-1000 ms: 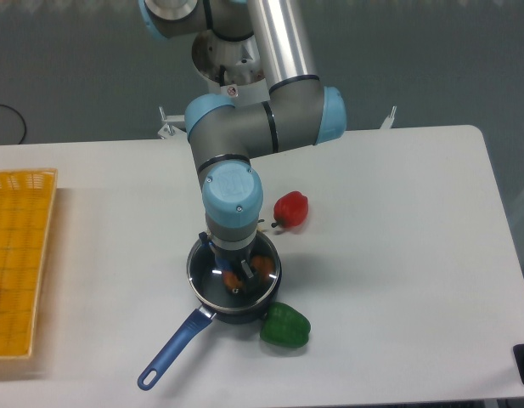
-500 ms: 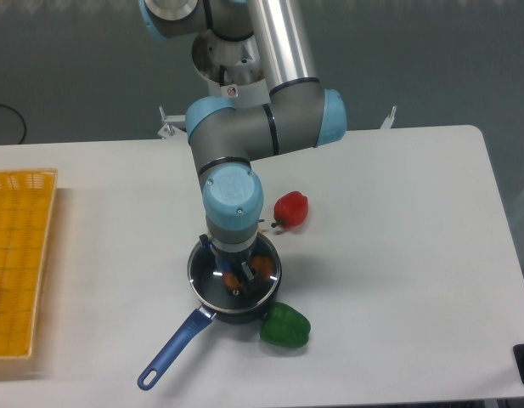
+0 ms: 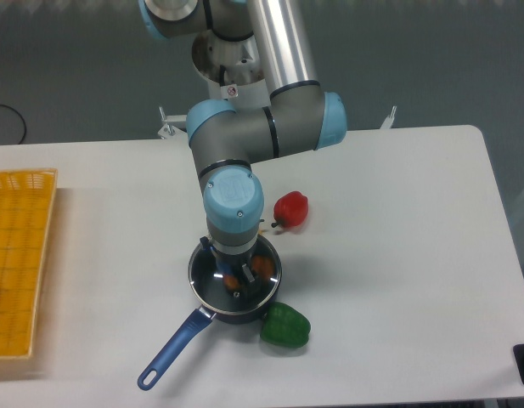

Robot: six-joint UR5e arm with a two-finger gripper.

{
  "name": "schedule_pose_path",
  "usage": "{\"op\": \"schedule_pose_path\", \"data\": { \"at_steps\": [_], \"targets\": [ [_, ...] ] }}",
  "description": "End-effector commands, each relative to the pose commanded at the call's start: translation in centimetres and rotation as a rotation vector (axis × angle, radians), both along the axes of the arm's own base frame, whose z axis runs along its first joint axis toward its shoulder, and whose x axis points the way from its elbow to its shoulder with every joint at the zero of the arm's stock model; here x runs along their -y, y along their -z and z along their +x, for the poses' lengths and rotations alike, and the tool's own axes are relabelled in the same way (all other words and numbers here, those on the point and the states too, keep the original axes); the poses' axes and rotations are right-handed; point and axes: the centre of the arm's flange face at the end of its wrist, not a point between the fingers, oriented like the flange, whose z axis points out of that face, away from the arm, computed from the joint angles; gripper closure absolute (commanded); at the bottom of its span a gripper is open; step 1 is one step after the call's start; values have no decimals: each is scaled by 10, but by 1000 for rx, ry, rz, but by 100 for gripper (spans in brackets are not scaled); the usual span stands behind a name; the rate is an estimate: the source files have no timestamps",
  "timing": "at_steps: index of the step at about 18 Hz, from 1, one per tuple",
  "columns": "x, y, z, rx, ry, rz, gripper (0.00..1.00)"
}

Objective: Close the pot lid

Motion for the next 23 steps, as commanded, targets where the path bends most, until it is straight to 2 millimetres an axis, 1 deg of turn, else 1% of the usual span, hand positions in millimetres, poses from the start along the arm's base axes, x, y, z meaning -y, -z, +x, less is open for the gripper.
{"op": "schedule_pose_path", "data": {
  "at_steps": [8,17,19,23],
  "targets": [
    [0,0,0,0,0,0,40],
    [0,5,0,4,0,-5,38],
    [0,5,-1,4,-2,-5,35],
    [0,5,-1,4,0,-4,32]
  ]
}}
